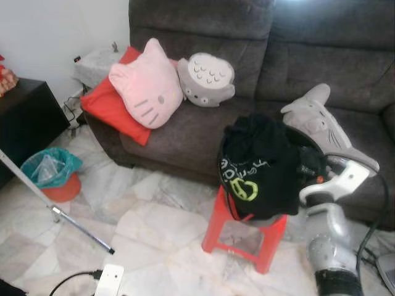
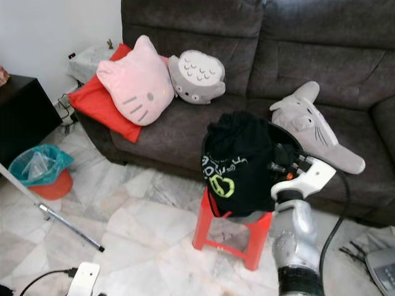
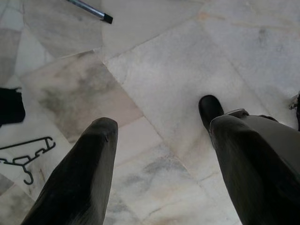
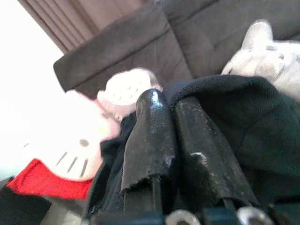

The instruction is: Hang hanger

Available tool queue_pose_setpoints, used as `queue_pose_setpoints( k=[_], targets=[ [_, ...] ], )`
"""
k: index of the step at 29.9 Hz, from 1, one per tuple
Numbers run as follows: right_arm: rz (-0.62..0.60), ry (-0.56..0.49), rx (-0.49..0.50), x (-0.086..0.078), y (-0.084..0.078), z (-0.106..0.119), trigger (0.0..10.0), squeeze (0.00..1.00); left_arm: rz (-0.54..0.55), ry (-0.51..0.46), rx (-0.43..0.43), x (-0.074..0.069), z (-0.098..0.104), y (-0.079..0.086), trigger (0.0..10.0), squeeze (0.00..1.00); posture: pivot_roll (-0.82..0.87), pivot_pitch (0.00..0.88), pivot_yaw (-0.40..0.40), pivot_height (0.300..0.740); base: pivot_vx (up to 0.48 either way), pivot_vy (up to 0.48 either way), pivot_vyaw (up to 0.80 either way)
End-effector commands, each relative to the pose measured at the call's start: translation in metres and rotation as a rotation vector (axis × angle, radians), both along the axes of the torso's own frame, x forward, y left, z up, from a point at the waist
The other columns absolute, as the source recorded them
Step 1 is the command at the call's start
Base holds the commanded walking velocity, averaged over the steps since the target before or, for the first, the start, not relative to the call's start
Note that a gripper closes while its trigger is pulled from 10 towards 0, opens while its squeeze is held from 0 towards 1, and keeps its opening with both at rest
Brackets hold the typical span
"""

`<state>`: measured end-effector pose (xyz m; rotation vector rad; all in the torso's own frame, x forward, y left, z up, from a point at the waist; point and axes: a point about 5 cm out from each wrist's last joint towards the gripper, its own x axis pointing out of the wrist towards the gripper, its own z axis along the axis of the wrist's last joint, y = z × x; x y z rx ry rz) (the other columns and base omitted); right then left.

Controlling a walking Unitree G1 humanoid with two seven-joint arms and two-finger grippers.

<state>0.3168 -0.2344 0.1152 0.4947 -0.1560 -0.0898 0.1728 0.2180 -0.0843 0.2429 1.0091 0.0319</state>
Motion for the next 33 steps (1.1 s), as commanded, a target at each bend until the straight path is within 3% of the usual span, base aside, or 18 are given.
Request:
queue_pose_setpoints(
  k=[1,6,8,14,15,21,30,31,32,33],
  targets=[
    [-0.042,0.009,-0.021,0.003,-0.008,0.002,0.0,0.00,0.003,0.005,-0.005,-0.001,0.000,0.002,10.0,0.00,-0.12,0.000,0.038,0.736,0.000,0.000,0.00],
    [-0.056,0.038,-0.048,0.014,-0.018,0.006,0.0,0.00,-0.001,0.008,-0.023,-0.001,0.000,0.001,10.0,0.00,-0.12,0.000,0.039,0.736,0.000,0.000,0.00],
    [-0.062,0.085,-0.092,0.015,-0.019,0.001,0.0,0.00,-0.004,0.009,-0.023,-0.001,0.000,0.001,10.0,0.00,-0.12,0.000,0.041,0.736,0.000,0.000,0.00],
    [-0.173,0.270,-0.085,0.016,-0.036,-0.020,0.0,0.00,-0.005,0.008,-0.026,-0.001,0.000,0.001,10.0,0.00,-0.12,0.000,0.045,0.736,0.000,0.000,0.00],
    [-0.172,0.333,-0.104,0.015,-0.036,-0.028,10.0,0.00,-0.007,0.009,-0.028,-0.001,0.000,0.001,10.0,0.00,-0.11,0.000,0.045,0.736,0.000,0.000,0.00],
    [-0.160,0.446,-0.132,0.009,-0.030,-0.049,10.0,0.00,-0.009,0.010,-0.031,-0.002,0.000,0.001,10.0,0.00,-0.11,0.000,0.044,0.736,0.000,0.000,0.00],
    [-0.134,0.470,-0.101,0.008,-0.021,-0.059,10.0,0.00,-0.004,0.009,-0.031,-0.002,-0.001,0.001,10.0,0.00,-0.10,0.000,0.041,0.736,0.000,0.000,0.00],
    [-0.122,0.451,-0.098,0.010,-0.019,-0.057,10.0,0.75,-0.004,0.009,-0.030,-0.003,-0.001,0.001,10.0,0.00,-0.10,0.000,0.040,0.736,0.000,0.000,0.00],
    [-0.122,0.451,-0.098,0.010,-0.019,-0.057,10.0,0.75,-0.004,0.009,-0.030,-0.003,-0.001,0.001,10.0,0.00,-0.10,0.000,0.040,0.736,0.000,0.000,0.00],
    [-0.119,0.442,-0.096,0.011,-0.018,-0.056,10.0,1.00,-0.004,0.008,-0.030,-0.003,-0.001,0.001,10.0,0.00,-0.10,0.000,0.040,0.736,0.000,0.000,0.00]
  ],
)
